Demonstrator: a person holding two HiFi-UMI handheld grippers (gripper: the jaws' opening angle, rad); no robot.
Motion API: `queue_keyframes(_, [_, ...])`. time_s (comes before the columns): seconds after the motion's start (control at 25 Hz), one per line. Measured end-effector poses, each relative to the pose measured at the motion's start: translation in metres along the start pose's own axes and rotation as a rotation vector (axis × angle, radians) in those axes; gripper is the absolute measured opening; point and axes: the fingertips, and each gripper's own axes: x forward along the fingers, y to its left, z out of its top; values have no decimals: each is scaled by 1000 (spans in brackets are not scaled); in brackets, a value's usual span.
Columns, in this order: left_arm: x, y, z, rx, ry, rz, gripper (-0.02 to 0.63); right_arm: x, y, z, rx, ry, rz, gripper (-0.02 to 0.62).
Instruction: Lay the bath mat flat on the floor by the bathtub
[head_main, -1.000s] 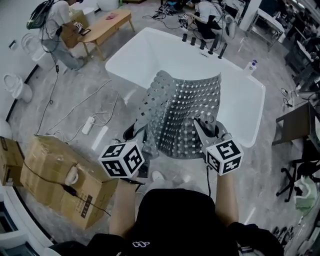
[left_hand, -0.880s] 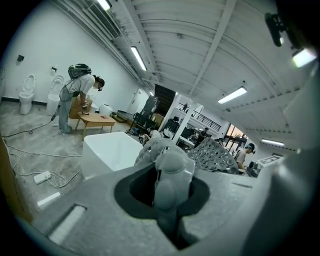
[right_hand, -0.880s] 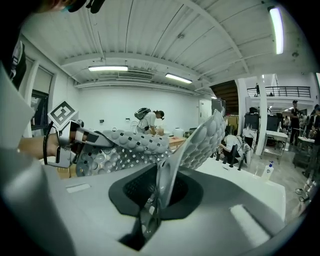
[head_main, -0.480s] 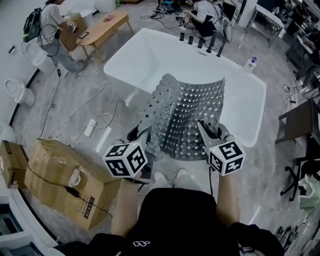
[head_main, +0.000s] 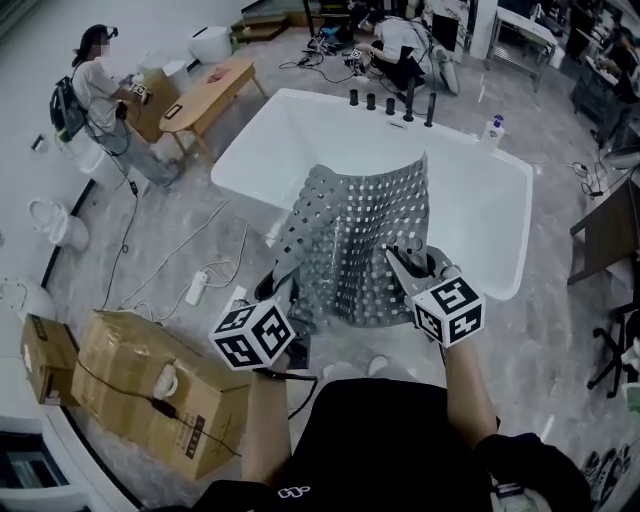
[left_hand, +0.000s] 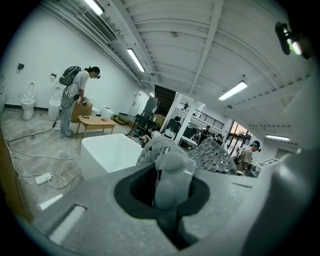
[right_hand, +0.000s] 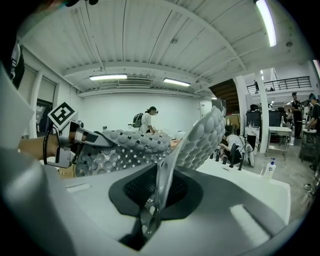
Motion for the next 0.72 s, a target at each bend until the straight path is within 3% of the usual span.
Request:
queue_keyframes(0.4, [27,-36,-19,76,80,-56,28,-19,-26,-6,37,-34,-46,25])
queue_keyframes(0.72, [53,4,-12,84,141,-111,28,17,-24,-5,62,-40,-89,26])
